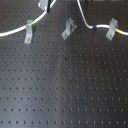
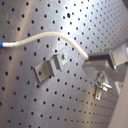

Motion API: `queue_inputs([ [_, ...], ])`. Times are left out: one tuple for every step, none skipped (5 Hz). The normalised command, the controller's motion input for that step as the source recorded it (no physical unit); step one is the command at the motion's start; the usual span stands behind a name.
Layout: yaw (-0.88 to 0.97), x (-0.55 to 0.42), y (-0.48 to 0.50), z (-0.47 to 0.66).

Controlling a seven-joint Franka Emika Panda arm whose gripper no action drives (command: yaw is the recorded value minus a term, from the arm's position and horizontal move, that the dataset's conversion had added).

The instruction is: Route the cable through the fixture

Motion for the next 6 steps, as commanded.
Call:
queue_inputs([
  [0.19,0.059,0.120,0.19],
  [0.43,0.028,0.112,0.22],
  [0.50,0.079,0.099,0.26],
  [0.00,0.194,-0.159,0.25],
  [-0.01,0.043,-0.154,0.34],
  [0.00,-0.050,-0.016,0.00],
])
